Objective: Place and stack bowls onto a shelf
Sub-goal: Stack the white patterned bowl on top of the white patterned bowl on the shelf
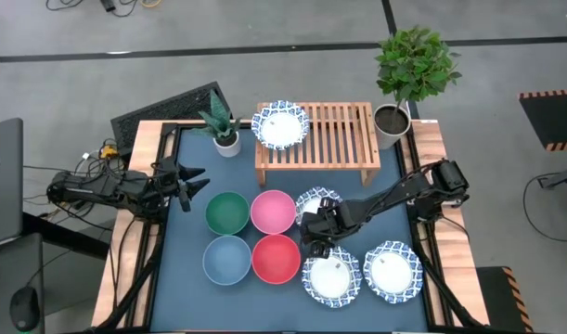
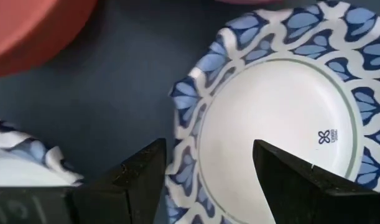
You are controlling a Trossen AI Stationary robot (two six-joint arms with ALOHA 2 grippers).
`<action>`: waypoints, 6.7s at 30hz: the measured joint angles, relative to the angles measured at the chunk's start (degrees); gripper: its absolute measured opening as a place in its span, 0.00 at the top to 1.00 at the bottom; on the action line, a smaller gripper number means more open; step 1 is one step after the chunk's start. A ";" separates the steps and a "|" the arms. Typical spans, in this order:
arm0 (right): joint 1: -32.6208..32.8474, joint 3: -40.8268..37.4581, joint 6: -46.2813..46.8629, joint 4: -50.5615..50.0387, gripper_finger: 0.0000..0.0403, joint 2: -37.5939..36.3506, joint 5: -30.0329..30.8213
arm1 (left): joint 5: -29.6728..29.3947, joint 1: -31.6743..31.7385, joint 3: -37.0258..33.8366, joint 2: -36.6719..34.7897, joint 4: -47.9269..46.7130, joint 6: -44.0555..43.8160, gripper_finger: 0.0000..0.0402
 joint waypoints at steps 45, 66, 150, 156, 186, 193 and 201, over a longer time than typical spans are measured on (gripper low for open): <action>-2.89 11.07 -2.34 -22.31 0.94 0.00 -4.02 | -0.02 0.00 0.00 -0.01 -0.11 0.24 0.52; 5.64 40.36 -4.01 -34.38 0.94 0.00 -11.39 | -0.02 0.00 0.00 -0.02 -0.13 0.24 0.52; -32.53 56.82 -55.39 -27.60 0.83 14.10 -3.07 | -0.48 0.00 0.00 -0.01 -6.08 -0.83 0.52; -32.06 56.82 -54.74 -27.56 0.64 14.08 -3.04 | -0.48 0.00 0.00 -0.02 -6.08 -0.85 0.52; 1.65 51.93 7.44 -48.56 0.38 6.19 -7.26 | -0.46 0.00 0.00 -0.01 -6.08 -1.49 0.52; 16.05 41.40 18.67 -44.46 0.38 6.68 -6.17 | -0.46 0.00 0.00 -0.02 -6.06 -1.06 0.52; 21.51 28.65 22.31 -19.69 0.38 6.73 -8.52 | -0.44 0.00 0.00 0.00 -5.86 -2.65 0.52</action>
